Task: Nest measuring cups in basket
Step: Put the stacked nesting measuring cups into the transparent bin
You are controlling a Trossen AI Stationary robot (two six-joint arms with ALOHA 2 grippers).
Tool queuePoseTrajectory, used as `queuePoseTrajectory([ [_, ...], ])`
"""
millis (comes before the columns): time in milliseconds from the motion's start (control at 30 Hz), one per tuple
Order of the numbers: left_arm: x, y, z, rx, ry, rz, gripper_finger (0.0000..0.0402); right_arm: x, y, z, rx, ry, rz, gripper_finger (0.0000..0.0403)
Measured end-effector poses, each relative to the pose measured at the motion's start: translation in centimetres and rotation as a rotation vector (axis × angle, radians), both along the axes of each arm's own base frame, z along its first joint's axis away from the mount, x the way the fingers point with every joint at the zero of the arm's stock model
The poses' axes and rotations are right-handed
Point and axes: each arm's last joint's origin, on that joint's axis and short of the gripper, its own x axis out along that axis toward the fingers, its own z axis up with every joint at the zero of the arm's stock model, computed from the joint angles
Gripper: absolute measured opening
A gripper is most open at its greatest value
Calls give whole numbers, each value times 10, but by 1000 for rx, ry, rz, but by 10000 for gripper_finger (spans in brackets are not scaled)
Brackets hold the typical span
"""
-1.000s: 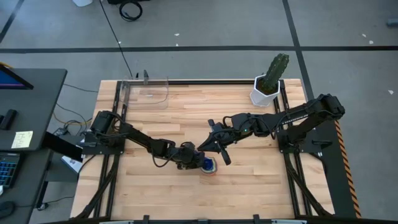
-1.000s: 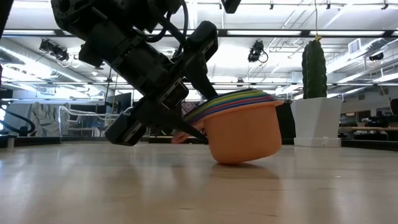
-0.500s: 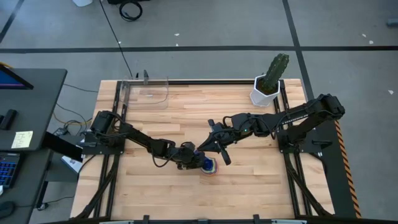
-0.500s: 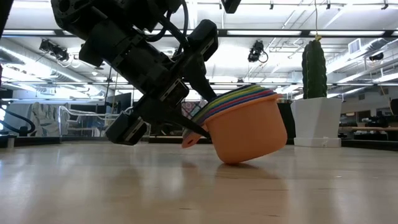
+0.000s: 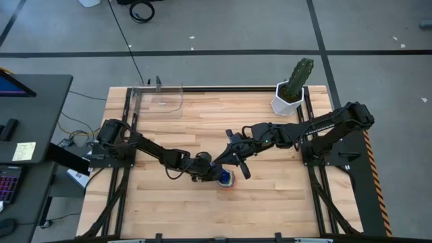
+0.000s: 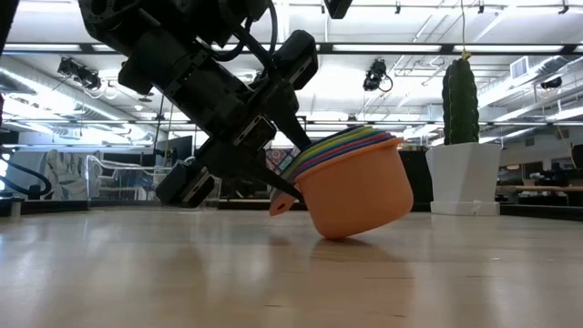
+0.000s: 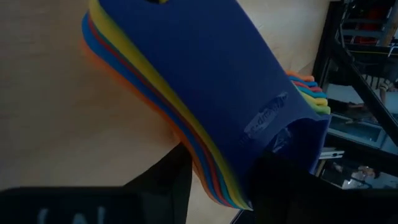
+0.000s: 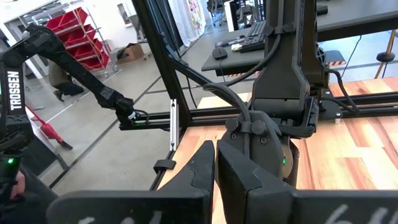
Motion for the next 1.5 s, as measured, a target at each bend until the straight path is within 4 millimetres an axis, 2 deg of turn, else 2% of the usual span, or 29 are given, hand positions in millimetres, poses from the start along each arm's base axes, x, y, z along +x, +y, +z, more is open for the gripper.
queuePoseTrajectory([
  [1500, 3, 19, 0, 26, 11, -77, 127, 0, 0, 0, 1, -5, 0, 23],
])
